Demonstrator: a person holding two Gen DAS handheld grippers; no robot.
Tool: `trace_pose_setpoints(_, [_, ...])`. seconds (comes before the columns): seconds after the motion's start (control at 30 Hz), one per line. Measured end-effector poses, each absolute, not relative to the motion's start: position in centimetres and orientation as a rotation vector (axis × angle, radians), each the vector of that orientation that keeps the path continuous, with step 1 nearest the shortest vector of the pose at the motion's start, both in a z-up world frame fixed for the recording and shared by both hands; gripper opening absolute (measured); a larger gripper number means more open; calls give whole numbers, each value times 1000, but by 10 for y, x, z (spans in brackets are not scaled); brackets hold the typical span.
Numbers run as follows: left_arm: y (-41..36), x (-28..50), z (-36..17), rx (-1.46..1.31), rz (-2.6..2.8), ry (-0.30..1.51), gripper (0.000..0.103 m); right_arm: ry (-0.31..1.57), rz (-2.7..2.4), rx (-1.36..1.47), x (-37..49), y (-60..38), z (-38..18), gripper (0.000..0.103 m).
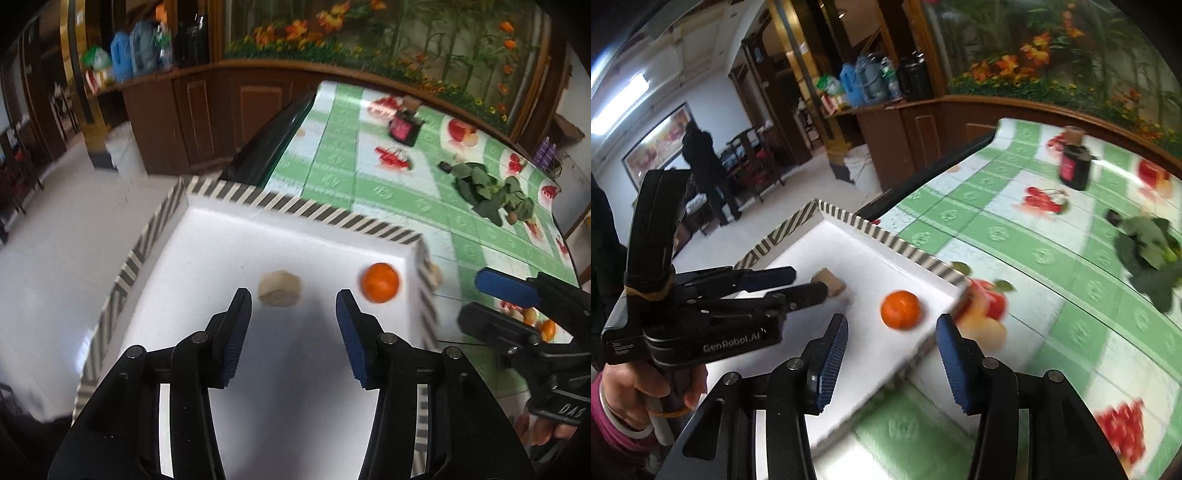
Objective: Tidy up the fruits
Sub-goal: 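Move both open tools back over the fruit cluster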
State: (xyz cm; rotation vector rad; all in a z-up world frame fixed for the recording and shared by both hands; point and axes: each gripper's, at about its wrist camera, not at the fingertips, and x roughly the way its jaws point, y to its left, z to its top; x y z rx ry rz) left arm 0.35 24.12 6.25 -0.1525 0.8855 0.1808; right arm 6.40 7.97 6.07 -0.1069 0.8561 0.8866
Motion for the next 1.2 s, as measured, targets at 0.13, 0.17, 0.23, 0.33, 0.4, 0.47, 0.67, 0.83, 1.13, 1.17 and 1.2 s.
trace_pose_setpoints(0.13, [216,-10,73,-127,143,850,48,825,841,-70,45,40,72,48])
trace_pose_setpoints(0.17, [210,-12,75,-126,132,849,48,823,828,-69,42,32,72,48])
trace_pose_setpoints(0.23, [197,-16,77,-118,102,845,48,820,788,-71,36,12,73,48])
trace_pose_setpoints(0.33, [174,-22,80,-103,67,840,48,831,722,-66,27,-24,68,48])
trace_pose_setpoints(0.4, [160,-26,80,-105,32,843,48,846,683,-65,23,-44,62,48])
trace_pose_setpoints(0.47, [145,-29,78,-96,9,851,48,854,642,-63,18,-63,57,48])
trace_pose_setpoints(0.67, [103,-28,70,-73,-63,884,48,873,571,-22,6,-111,44,48])
trace_pose_setpoints(0.83, [81,-25,63,-64,-95,907,48,892,540,-19,2,-130,33,48])
trace_pose_setpoints(1.13, [69,-17,50,-68,-105,939,48,906,520,-12,7,-140,22,49])
trace_pose_setpoints(1.17, [69,-16,49,-69,-105,941,48,906,521,-12,8,-139,21,49])
trace_pose_setpoints(1.2, [69,-16,49,-67,-103,941,48,907,522,-13,9,-139,21,49])
